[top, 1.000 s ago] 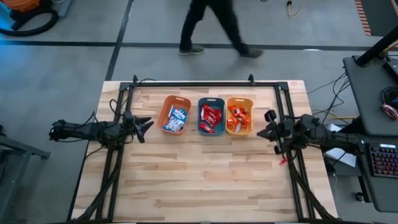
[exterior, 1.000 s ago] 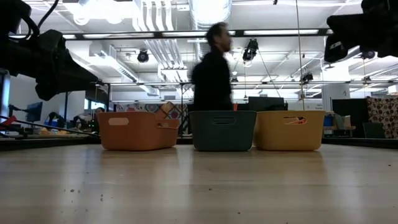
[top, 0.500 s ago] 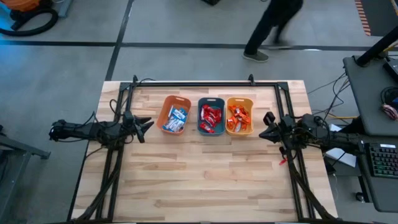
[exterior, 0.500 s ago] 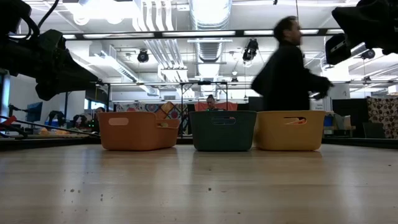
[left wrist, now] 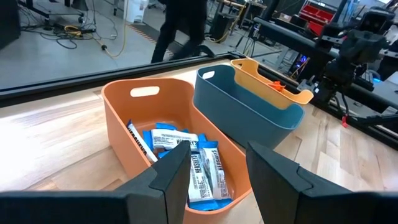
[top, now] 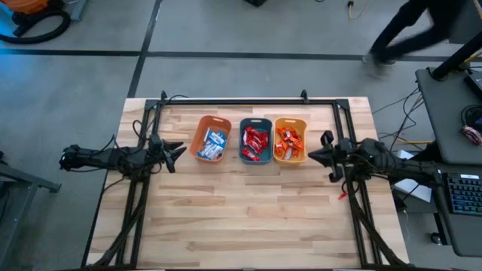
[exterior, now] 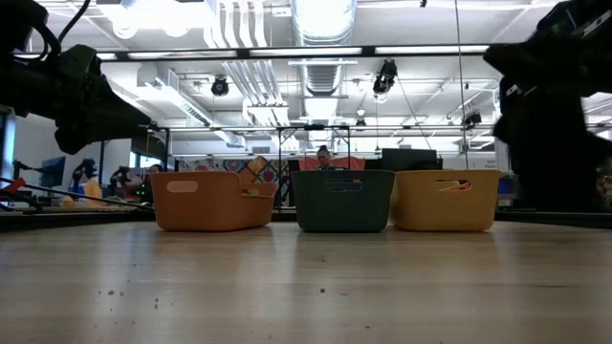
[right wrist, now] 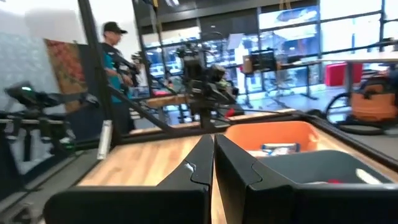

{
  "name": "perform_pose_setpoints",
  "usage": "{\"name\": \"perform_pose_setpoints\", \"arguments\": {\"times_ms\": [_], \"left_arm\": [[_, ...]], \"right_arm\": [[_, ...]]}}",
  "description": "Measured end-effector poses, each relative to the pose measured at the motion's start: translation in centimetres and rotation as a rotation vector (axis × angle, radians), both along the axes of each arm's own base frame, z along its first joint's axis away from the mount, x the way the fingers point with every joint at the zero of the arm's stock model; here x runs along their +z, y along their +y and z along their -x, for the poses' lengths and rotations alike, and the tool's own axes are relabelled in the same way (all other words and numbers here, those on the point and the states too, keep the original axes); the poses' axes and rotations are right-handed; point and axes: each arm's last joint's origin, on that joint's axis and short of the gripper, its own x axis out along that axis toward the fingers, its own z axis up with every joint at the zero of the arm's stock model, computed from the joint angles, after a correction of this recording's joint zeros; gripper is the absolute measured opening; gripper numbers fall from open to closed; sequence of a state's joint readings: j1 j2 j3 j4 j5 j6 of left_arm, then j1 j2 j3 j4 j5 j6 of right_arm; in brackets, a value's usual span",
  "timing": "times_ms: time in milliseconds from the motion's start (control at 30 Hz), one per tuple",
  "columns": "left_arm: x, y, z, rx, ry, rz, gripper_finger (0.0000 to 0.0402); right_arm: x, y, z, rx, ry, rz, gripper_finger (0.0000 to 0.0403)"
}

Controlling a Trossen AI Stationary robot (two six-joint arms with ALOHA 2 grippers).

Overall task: Sort candy
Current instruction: Return to Home Position

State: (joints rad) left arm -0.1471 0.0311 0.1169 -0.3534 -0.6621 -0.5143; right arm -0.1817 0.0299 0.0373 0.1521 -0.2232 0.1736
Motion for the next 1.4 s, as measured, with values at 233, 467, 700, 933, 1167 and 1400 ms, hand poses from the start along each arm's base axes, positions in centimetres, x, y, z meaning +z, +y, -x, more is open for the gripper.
{"name": "perform_pose_setpoints", "arguments": {"times_ms": [233, 467, 700, 933, 1167, 1400], "left_arm": [[0.0, 0.0, 0.0, 0.0, -0.003, 0.0, 0.0139], [0.0, 0.0, 0.0, 0.0, -0.002, 0.0, 0.0139], [0.0, 0.0, 0.0, 0.0, -0.002, 0.0, 0.0139], [0.0, 0.0, 0.0, 0.0, -0.002, 0.0, 0.0139], [0.0, 0.0, 0.0, 0.0, -0.001, 0.0, 0.0139], [0.0, 0.0, 0.0, 0.0, 0.0, 0.0, 0.0139]], "right_arm": [[-1.2, 0.1, 0.0, -0.037, 0.055, 0.094, 0.0009], [-1.6, 0.1, -0.1, -0.045, 0.094, 0.213, 0.0009], [-1.8, 0.1, -0.2, -0.04, 0.117, 0.196, 0.0009], [-1.9, 0.1, -0.2, -0.039, 0.118, 0.192, 0.0009], [-1.9, 0.1, -0.2, -0.039, 0.12, 0.192, 0.0009], [-1.9, 0.1, -0.2, -0.038, 0.121, 0.192, 0.0009]]}}
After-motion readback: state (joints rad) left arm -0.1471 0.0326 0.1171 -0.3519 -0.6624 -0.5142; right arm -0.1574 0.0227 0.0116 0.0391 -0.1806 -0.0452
